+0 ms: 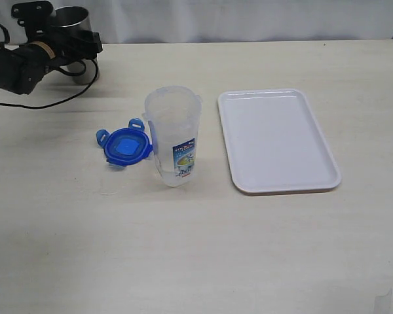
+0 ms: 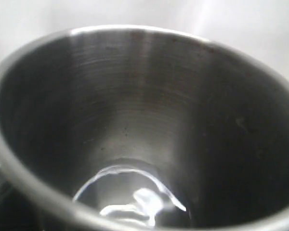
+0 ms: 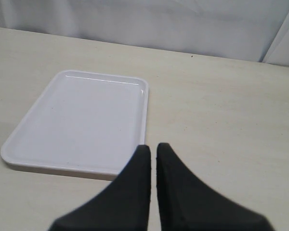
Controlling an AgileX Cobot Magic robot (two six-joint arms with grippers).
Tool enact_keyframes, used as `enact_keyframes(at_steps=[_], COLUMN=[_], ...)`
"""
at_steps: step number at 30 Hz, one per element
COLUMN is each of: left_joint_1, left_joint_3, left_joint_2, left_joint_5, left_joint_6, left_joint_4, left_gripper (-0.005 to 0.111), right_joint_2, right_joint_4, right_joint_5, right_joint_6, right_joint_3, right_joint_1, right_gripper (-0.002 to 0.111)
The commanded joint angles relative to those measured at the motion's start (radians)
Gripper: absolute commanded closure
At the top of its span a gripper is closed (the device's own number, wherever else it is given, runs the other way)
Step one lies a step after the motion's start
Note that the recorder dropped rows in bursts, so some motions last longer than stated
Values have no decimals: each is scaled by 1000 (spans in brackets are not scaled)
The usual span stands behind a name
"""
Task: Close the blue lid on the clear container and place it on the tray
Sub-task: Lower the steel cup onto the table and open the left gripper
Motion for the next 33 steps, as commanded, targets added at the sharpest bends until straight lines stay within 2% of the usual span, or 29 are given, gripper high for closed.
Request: enact_keyframes(at_steps=[1, 7, 14, 19, 26, 33], left_joint_1=[-3, -3, -3, -3, -3, -3], left_joint_3=[-1, -1, -1, -1, -1, 1], left_joint_2=[-7, -7, -7, -7, -7, -9], left_joint_5=[45, 41, 31, 31, 35, 75], left_joint_6=[-22, -18, -18, -18, -18, -18], left_joint_4=[-3, 3, 190, 176, 149, 149], left_gripper=[30, 30, 30, 29, 11, 11], right_joint_2=[-4, -4, -4, -4, -4, -4], right_joint_4=[3, 3, 3, 3, 3, 3], right_joint_5=[1, 1, 1, 1, 1, 1], right_joint_6=[2, 2, 2, 2, 2, 2], right_joint_3=[1, 1, 1, 1, 1, 1], right_joint_1=[-2, -2, -2, -2, -2, -2], right_gripper=[104, 104, 104, 104, 104, 104])
